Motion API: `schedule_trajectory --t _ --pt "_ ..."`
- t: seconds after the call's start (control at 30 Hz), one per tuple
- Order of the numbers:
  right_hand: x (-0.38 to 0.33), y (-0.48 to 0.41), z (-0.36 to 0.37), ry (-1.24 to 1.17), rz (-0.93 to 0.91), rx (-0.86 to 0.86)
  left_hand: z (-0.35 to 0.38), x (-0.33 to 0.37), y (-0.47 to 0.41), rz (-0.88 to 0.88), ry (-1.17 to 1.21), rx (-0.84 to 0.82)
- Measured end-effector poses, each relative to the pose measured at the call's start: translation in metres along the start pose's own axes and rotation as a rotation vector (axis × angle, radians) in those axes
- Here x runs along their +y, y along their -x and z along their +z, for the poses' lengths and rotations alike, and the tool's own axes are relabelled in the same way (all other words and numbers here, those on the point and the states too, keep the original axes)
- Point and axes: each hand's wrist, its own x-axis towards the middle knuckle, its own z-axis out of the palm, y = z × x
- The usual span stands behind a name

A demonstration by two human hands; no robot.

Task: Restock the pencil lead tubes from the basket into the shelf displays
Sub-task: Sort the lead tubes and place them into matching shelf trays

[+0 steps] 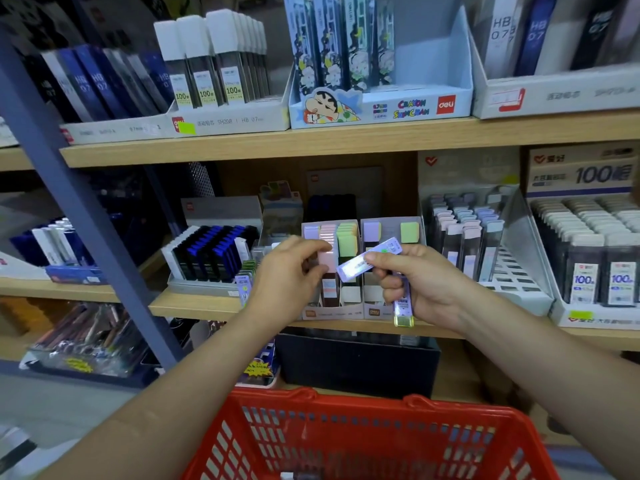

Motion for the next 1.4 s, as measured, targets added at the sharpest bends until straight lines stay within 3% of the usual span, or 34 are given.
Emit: schedule_trajectory --t 0.17,0.23,0.33,0.43,0.5,0.57,0.7,0.8,1.1,1.27,1.4 --pt "0.0 0.0 0.002 0.052 -0.002 -0.032 -0.016 0.014 -0.006 -0.153 0.091 0.016" --pt "0.0 0.002 0.003 0.089 -0.004 -0.072 -0.028 0.026 -0.01 -0.276 0.322 -0.032" --pt "-0.002 0.003 0.007 0.137 0.009 -0.142 -0.045 0.044 -0.013 -0.368 0.691 -0.348" --pt "-0.004 0.007 0.014 0.213 0.014 -0.239 -0.052 0.047 -0.011 -0.321 0.685 -0.65" --pt "-0.005 0.011 0.02 0.259 0.017 -0.27 -0.055 0.044 -0.011 -0.31 0.678 -0.722" --pt "-0.006 0.013 0.023 0.207 0.042 -0.267 -0.058 0.042 -0.011 -0.304 0.683 -0.654" --pt "-0.015 0.01 0.025 -0.164 0.114 -0.269 -0.078 0.036 -0.013 -0.404 0.764 -0.276" --pt "-0.015 0.01 0.026 -0.192 0.111 -0.255 -0.097 0.016 -0.013 -0.451 0.769 -0.102" --pt "-0.004 0.012 0.054 -0.076 0.201 -0.281 -0.124 -0.017 0.01 -0.398 0.512 -0.028" --pt "0.002 0.006 0.061 0.099 0.105 -0.101 -0.116 -0.029 0.015 -0.333 0.281 -0.046" --pt "0.006 0.004 0.061 0.286 0.067 -0.094 -0.105 -0.04 0.021 -0.334 0.24 -0.052"
